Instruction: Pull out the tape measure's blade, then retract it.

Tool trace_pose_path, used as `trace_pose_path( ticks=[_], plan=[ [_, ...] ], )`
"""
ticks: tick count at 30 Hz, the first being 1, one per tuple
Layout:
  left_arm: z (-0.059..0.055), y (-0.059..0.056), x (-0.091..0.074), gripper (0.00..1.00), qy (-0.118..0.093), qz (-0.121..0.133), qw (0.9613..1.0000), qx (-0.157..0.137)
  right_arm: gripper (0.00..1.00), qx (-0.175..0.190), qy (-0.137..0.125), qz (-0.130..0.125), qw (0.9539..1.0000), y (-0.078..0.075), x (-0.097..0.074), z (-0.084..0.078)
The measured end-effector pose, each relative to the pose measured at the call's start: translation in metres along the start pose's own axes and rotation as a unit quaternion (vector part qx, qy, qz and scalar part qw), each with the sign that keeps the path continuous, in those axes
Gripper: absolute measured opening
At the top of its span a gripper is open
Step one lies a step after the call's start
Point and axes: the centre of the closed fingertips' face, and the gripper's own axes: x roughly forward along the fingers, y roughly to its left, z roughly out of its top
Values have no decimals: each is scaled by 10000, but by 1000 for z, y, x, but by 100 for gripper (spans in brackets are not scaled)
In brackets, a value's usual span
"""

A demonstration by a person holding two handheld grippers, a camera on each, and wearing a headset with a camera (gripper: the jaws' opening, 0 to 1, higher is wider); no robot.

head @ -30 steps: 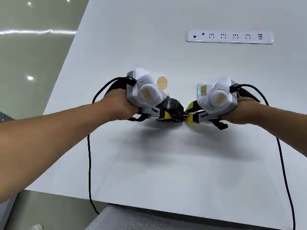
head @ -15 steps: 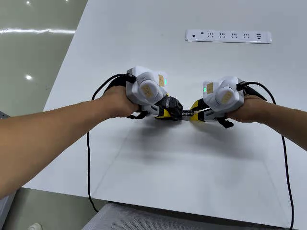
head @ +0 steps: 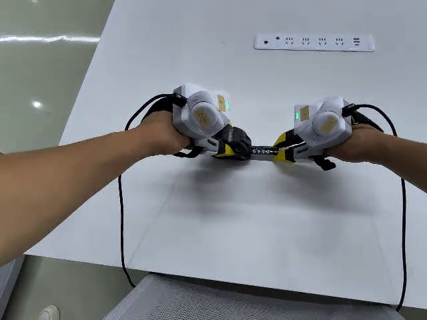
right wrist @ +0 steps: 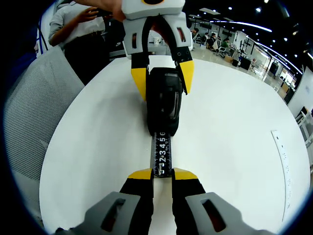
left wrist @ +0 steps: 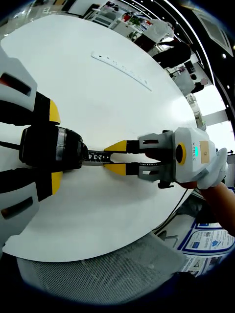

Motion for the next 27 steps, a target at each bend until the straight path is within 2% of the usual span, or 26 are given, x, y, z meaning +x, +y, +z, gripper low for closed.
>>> trace_pose_path(
  ticks=[27],
  plan=[
    [0, 0, 1, 29, 42, -39, 10000, 23, 9, 198, 118, -8, 9997, 2, -28, -34]
  ],
)
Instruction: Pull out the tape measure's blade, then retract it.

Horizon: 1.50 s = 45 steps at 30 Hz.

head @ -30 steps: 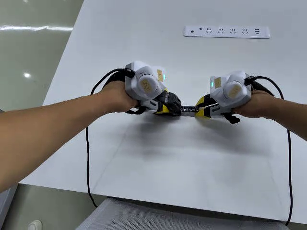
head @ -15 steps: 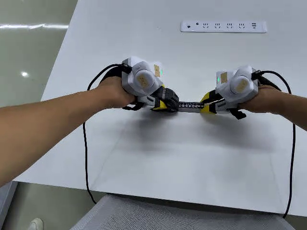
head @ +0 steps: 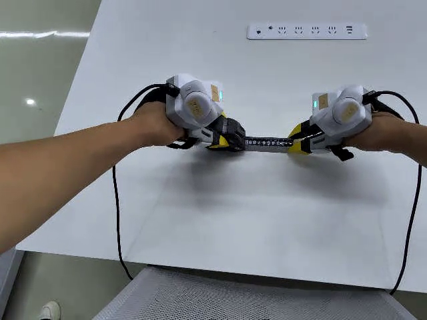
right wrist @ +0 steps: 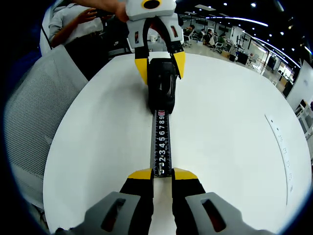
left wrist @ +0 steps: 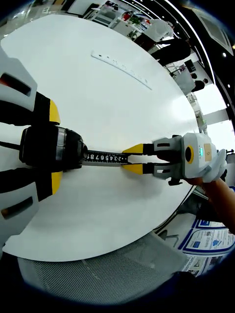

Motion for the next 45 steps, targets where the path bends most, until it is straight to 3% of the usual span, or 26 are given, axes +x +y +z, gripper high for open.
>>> trace_pose_path(
  ticks=[18, 45],
  plan=[
    [0, 1, 1, 29, 8, -19, 10000, 19, 9, 155, 178, -68, 9997, 1, -22, -33],
    [2, 1, 2, 29, 9, -28, 10000, 27, 9, 239, 358, -125, 9990, -2, -46, -63]
  ],
)
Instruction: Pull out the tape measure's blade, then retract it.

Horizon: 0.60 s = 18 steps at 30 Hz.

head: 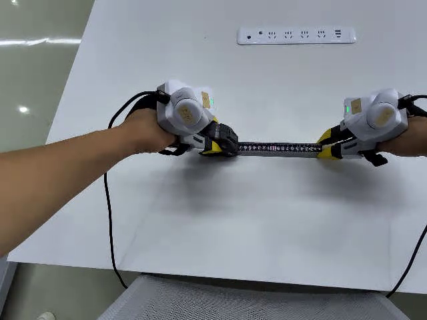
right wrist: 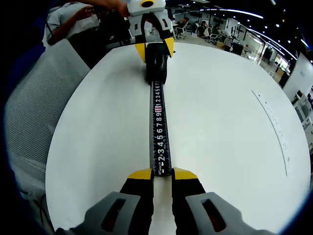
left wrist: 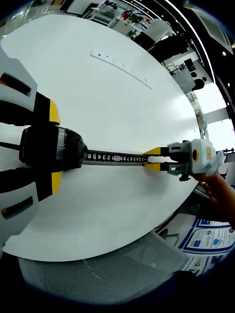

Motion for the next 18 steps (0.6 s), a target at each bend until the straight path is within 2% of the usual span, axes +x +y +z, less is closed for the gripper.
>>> trace_pose_path(
  ticks=[18],
  plan=[
    [0, 0, 1, 29, 10, 3, 10000, -5, 9, 54, 127, -63, 9999, -3, -15, -24]
  ],
)
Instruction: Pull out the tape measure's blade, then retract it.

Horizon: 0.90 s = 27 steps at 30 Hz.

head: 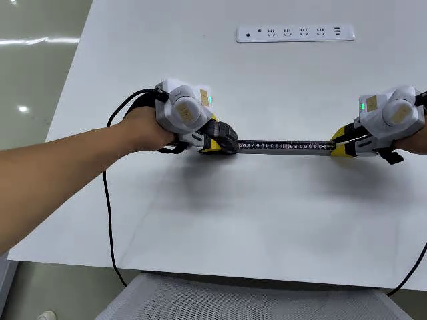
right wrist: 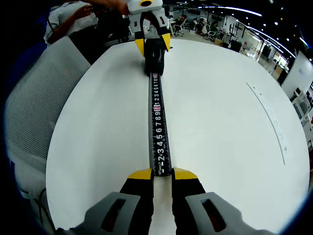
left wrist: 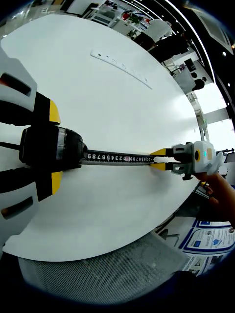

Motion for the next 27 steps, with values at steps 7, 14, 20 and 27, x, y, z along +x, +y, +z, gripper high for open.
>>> trace_pose_path(
  ticks=[7, 14, 20, 27],
  plan=[
    [-2, 1, 1, 29, 0, 6, 10000, -2, 9, 31, 33, -25, 10000, 0, -5, -7],
    [-2, 2, 2, 29, -11, 10, 10000, -7, 9, 33, 61, -26, 10000, -1, -8, -12],
    [-2, 2, 2, 29, -11, 14, 10000, -1, 9, 28, 83, -33, 10000, -2, -10, -15],
    [-1, 2, 2, 29, -19, 38, 10000, -14, 10, -19, 155, -22, 9999, -1, -9, -14]
  ],
)
